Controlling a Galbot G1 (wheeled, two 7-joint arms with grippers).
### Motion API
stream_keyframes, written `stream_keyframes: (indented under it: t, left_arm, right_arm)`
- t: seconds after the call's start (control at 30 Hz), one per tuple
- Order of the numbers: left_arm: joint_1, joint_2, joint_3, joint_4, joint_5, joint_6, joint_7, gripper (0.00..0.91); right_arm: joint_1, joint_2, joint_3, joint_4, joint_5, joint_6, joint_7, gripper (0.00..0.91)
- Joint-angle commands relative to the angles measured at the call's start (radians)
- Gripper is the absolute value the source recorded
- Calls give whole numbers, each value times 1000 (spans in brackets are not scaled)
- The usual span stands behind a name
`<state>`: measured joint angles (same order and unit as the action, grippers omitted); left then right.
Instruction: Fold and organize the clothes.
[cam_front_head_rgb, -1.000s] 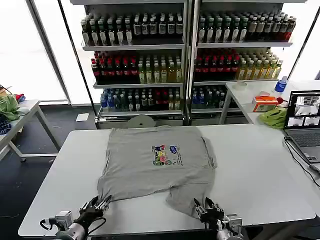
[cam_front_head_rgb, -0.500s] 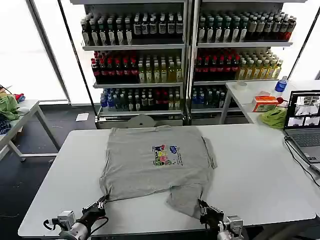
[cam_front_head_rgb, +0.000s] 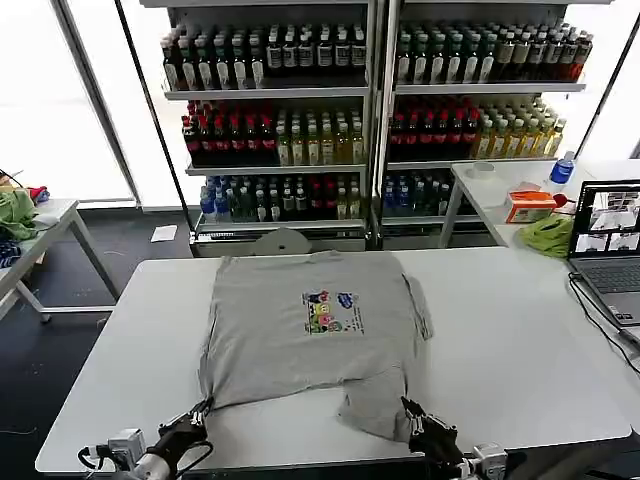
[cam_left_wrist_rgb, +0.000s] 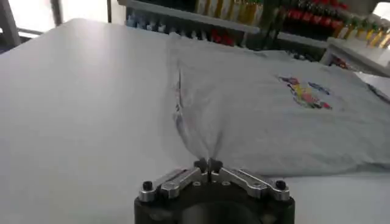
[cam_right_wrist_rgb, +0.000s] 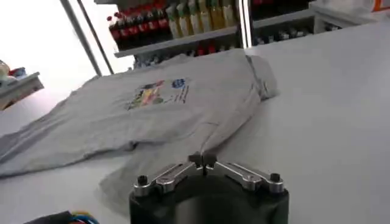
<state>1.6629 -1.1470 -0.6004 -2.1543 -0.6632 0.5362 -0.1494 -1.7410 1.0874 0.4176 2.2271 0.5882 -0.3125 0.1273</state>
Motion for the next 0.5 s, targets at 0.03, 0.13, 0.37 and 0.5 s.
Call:
stream_keyframes:
  t: [0.03, 0.13, 0.37, 0.5]
  left_arm:
    - [56, 2, -28, -71, 3, 15, -1, 30]
    - [82, -6, -55, -96, 3, 32, -1, 30]
    - [90, -6, -90, -121, 2, 40, 8, 30]
    - [14, 21, -72, -86, 1, 40, 8, 30]
  right_arm:
    - [-110, -36, 33, 51, 10, 33, -16, 0]
    - [-126, -42, 34, 75, 9, 27, -16, 0]
    - [44, 15, 4, 13, 6, 26, 12, 0]
    - [140, 43, -2, -15, 33, 25, 30, 0]
